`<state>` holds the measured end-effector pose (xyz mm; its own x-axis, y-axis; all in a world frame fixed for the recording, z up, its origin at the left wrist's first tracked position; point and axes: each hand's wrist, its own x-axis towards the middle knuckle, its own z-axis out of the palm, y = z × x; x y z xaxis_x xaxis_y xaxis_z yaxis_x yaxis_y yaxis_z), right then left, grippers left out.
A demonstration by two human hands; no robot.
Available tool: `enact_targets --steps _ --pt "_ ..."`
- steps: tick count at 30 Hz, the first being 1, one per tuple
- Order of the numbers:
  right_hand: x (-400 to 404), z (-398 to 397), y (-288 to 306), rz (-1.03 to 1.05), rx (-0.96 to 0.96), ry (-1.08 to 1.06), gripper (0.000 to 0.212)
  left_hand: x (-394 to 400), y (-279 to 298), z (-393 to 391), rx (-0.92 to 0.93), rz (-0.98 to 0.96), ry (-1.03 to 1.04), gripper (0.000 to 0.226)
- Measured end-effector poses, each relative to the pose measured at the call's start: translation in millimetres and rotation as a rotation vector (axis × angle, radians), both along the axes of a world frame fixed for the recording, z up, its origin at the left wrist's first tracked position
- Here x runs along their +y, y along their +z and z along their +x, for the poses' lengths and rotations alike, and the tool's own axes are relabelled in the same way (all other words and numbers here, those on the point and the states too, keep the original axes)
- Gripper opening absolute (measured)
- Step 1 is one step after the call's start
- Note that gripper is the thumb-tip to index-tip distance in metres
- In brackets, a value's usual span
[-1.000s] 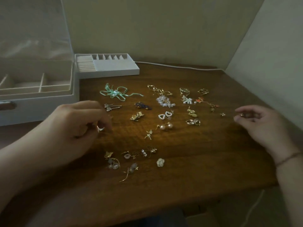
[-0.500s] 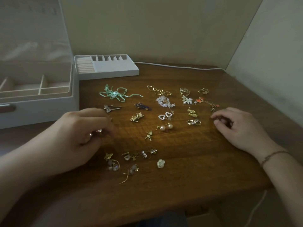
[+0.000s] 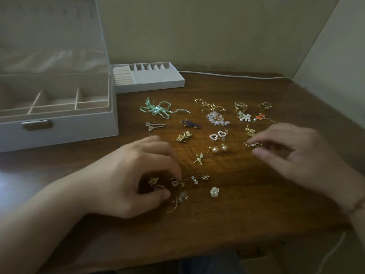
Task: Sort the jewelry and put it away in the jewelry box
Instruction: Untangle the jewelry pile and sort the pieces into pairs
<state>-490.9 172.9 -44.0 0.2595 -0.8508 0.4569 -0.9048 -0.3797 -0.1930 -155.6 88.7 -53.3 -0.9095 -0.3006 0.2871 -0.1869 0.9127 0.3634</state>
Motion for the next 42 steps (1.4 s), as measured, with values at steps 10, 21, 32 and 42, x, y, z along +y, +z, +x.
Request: enact_targets --steps 10,21,32,42 --pt "-25 72 2 0.268 0.164 0.328 0.024 -1 5 9 -0.066 -0.022 -0.012 0.01" --pt "-23 78 3 0.421 -0.73 0.343 0.013 -6 3 7 0.071 -0.107 0.115 0.018" --pt "-25 101 15 0.676 -0.526 0.096 0.024 -9 2 8 0.067 -0.096 0.113 0.021" --pt "-20 116 11 0.435 0.215 -0.025 0.01 -1 6 8 0.073 -0.036 -0.007 0.033"
